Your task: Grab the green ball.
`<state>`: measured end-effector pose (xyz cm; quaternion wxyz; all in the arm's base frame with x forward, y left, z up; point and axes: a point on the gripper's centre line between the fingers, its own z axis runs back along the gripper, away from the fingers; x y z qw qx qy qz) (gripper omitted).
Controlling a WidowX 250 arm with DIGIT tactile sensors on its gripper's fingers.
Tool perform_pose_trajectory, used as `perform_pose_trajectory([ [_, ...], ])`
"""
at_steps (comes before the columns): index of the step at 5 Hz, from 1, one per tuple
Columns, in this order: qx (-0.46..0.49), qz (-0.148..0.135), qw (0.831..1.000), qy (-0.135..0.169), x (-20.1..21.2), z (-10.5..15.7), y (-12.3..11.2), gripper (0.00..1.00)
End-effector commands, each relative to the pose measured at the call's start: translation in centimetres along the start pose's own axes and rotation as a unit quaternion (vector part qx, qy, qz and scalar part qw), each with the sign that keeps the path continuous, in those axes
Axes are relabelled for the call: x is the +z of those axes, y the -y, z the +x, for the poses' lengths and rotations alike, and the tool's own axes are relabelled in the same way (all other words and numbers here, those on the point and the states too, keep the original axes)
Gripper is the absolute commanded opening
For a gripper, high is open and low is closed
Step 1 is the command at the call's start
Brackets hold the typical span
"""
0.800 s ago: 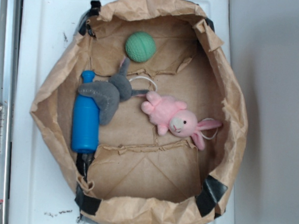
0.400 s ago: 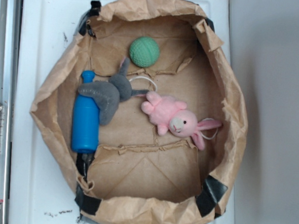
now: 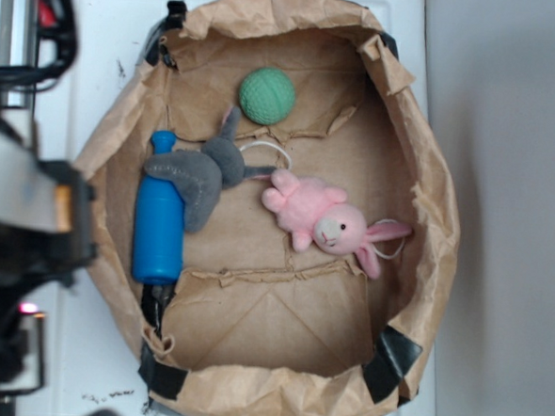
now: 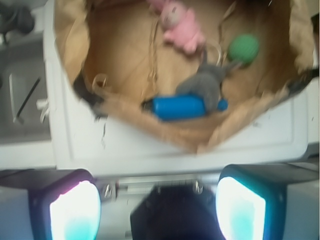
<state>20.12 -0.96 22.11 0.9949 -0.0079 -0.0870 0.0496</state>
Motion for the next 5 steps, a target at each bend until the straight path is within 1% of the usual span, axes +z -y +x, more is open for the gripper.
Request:
perform_pose_trajectory([
  [1, 0.241, 0.055, 0.967, 0.053, -2.2, 5.3, -5.5, 1.0],
  [4, 0.241, 0.055, 0.967, 0.053, -2.2, 5.3, -5.5, 1.0],
  [5, 0.219, 0.047, 0.972, 0.076, -4.3, 4.9, -5.5, 1.0],
])
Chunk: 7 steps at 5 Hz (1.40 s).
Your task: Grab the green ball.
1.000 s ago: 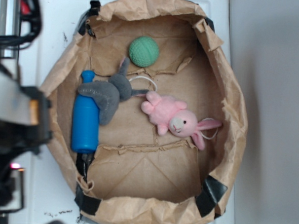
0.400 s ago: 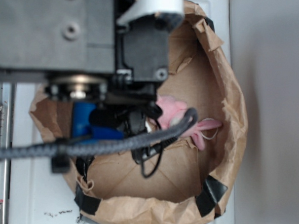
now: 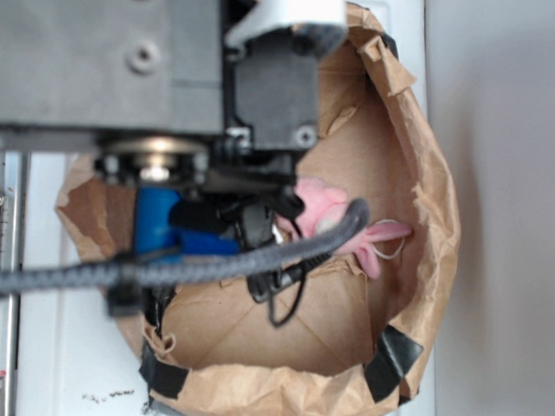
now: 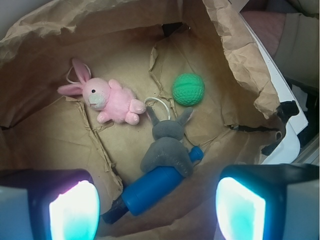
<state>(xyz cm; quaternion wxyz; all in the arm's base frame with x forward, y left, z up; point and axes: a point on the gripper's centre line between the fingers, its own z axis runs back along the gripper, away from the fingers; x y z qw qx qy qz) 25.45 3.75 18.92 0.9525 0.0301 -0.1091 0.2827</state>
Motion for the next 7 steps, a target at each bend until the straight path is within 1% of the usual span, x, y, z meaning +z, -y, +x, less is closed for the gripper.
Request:
perform_pose_trajectory([
  [1, 0.013, 0.006, 0.997, 0.081, -3.7, 0.0, -0.3, 1.0],
  [2, 0.079, 0.019, 0.994, 0.072, -6.2, -0.2, -0.5, 1.0],
  [3, 0.176, 0.05, 0.983, 0.024, -8.6, -0.1, -1.4, 1.0],
  [4, 0.197, 0.083, 0.976, 0.031, -9.6, 0.6, -2.5, 1.0],
  [5, 0.218, 0.087, 0.972, 0.03, -9.2, 1.6, -3.5, 1.0],
  [6, 0.265, 0.09, 0.959, 0.036, -8.3, 3.0, -4.4, 1.0],
  [7, 0.266, 0.095, 0.957, 0.062, -7.6, 3.4, -5.4, 1.0],
])
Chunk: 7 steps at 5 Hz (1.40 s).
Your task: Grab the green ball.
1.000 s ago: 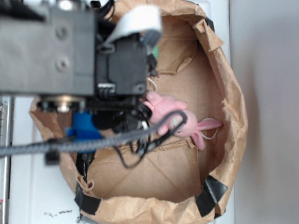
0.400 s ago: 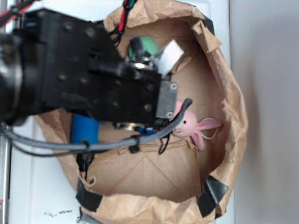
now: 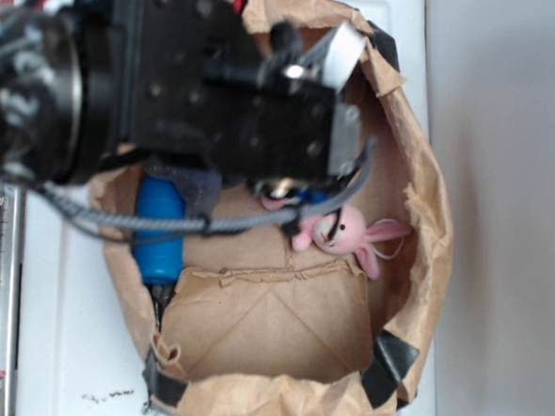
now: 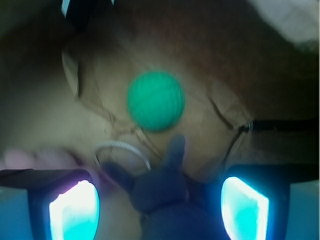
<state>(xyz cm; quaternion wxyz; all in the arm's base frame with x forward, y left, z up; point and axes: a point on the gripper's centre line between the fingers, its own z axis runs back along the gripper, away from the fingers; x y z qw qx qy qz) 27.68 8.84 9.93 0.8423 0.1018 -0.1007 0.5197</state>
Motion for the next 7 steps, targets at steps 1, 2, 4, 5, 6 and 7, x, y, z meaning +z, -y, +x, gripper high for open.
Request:
perform_pose_trajectory([
  [1, 0.002, -0.032, 0.998, 0.059, 0.7, 2.3, -3.5, 1.0],
  [2, 0.0, -0.032, 0.996, 0.089, -0.4, 2.0, -3.9, 1.0],
  [4, 0.004, -0.043, 0.996, 0.076, 0.6, 2.6, -3.6, 1.0],
  [5, -0.004, -0.058, 0.998, 0.038, 2.6, 3.0, -2.4, 1.0],
  [6, -0.001, -0.067, 0.998, 0.012, 4.2, 3.4, -1.3, 1.0],
  [7, 0.001, -0.066, 0.998, 0.002, 3.7, 2.4, 0.0, 1.0],
])
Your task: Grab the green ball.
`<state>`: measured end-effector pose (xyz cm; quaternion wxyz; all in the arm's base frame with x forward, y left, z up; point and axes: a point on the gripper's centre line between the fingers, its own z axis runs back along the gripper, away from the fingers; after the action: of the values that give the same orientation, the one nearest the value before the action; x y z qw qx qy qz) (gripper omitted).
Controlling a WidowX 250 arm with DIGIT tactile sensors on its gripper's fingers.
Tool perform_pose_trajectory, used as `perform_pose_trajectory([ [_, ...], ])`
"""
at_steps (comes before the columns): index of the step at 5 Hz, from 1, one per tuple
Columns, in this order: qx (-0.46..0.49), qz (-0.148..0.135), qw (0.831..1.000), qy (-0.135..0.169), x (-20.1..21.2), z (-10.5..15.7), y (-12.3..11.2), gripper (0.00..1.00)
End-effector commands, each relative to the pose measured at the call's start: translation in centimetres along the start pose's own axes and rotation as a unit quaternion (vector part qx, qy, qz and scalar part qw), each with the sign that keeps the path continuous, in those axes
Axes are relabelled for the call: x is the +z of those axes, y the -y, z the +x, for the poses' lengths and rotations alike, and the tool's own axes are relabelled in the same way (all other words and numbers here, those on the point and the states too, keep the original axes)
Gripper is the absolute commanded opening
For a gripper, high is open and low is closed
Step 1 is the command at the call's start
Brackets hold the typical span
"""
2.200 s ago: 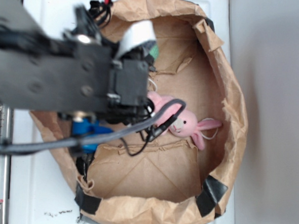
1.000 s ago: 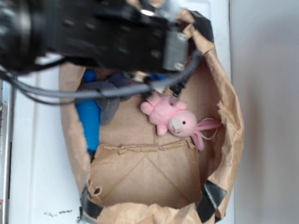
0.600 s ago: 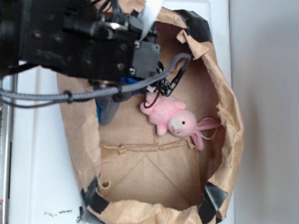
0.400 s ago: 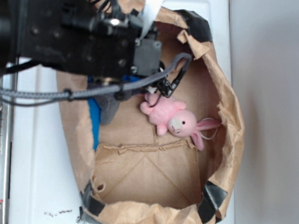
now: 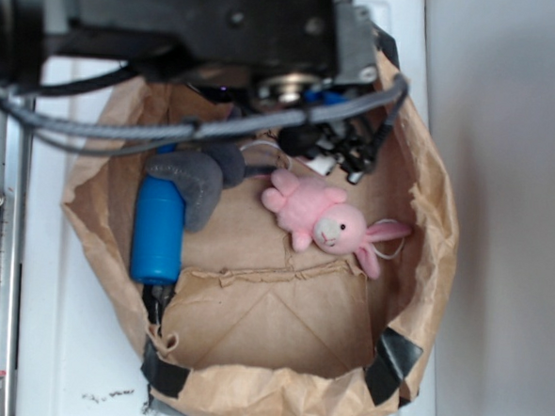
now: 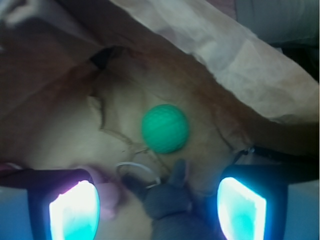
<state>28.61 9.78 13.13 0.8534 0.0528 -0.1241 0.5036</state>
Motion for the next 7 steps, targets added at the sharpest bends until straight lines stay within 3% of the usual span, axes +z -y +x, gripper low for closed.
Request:
perform_pose_trajectory([
  [1, 0.005, 0.015, 1.0, 0.017, -0.5, -1.2, 0.8, 1.0],
  [2, 0.014, 0.031, 0.999, 0.037, -1.8, -2.4, 0.2, 1.0],
  [4, 0.028, 0.029, 0.998, 0.049, -2.1, -2.1, -1.4, 1.0],
  [6, 0.042, -0.014, 0.998, 0.038, -2.0, 0.0, -3.1, 1.0],
  [7, 0.039, -0.042, 0.996, 0.061, -3.1, 0.7, -2.5, 1.0],
])
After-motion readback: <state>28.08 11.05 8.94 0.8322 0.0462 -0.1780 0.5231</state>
